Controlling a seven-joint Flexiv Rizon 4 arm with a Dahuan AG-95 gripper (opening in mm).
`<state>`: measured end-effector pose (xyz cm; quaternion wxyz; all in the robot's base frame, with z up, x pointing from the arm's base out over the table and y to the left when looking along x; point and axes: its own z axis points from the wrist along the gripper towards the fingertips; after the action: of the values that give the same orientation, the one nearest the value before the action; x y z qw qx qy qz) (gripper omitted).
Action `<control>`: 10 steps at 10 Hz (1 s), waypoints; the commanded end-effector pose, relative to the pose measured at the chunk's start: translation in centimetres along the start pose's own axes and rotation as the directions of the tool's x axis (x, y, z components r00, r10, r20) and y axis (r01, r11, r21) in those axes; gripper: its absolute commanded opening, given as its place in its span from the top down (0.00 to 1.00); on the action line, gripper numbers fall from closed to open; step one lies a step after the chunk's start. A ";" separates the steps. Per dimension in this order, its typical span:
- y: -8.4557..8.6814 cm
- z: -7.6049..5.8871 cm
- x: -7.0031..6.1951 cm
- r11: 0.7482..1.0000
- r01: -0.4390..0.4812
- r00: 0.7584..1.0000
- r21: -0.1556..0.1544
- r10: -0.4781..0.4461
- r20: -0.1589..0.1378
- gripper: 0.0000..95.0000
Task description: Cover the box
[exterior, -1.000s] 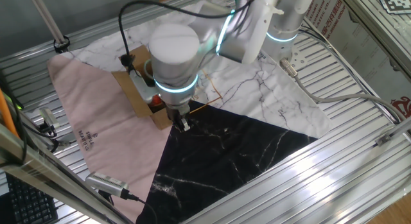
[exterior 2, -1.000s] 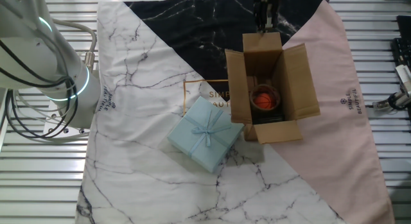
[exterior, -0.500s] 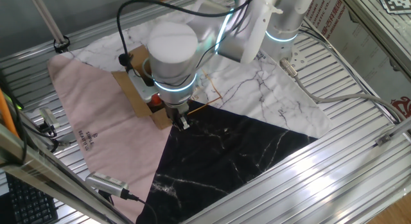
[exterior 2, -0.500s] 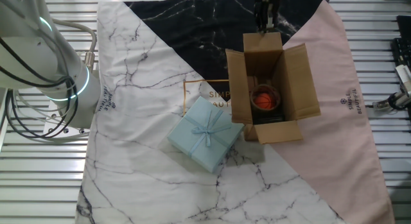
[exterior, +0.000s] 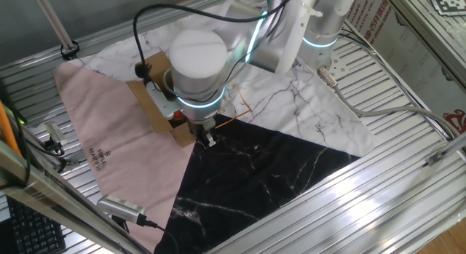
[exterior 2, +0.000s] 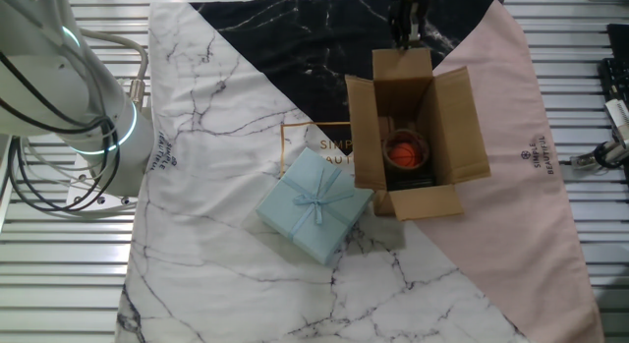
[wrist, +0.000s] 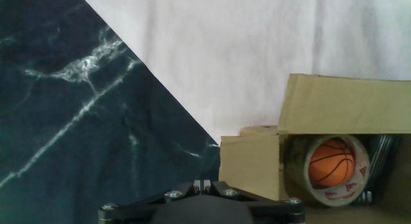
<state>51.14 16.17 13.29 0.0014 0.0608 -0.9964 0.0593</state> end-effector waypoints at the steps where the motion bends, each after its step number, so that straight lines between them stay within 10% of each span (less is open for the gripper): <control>1: -0.2 -0.2 0.1 1.000 0.008 1.000 0.009 -0.008 -0.008 1.00; 10: -1.6 -2.5 -0.2 0.999 0.042 0.999 0.000 -0.042 -0.028 1.00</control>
<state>51.50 14.84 16.14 0.0176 0.0813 -0.9947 0.0603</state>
